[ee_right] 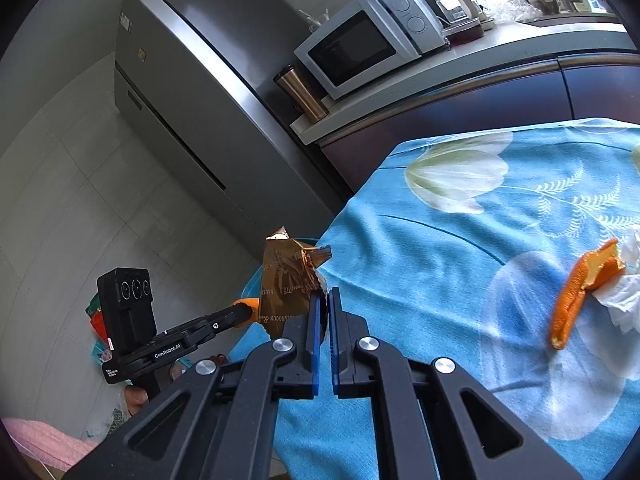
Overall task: Collect trash
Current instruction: 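Carry orange peel and gold wrapper to the teal bin and open both tools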
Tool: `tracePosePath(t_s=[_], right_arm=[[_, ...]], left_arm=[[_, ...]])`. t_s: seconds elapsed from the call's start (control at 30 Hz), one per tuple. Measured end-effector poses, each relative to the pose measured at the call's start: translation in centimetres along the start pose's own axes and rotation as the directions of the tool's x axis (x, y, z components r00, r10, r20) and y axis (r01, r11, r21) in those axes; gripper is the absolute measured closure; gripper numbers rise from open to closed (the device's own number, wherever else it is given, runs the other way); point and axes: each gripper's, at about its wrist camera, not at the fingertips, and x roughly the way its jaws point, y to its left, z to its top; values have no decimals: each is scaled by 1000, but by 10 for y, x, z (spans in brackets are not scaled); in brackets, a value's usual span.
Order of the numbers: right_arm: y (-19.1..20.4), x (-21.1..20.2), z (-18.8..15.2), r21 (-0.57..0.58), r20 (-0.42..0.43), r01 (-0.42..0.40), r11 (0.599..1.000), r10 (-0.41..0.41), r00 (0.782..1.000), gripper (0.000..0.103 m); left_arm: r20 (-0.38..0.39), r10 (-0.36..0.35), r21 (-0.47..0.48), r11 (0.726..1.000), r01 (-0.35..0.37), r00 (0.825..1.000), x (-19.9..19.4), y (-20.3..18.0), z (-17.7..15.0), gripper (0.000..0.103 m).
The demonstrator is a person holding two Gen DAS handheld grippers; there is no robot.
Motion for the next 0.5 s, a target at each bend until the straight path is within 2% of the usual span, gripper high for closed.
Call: tracePosePath(t_s=[0.23,0.5], right_arm=[[12,26,11,-22,-34,-31,999,30,999,100],[22,63,20,-60,-66,-72,996,68,995,100]], left_arm=[[41,51,-48,998,-49,998,-18,27,5,90],[91,138,-109,986,-128,986,-38,64,15,90]])
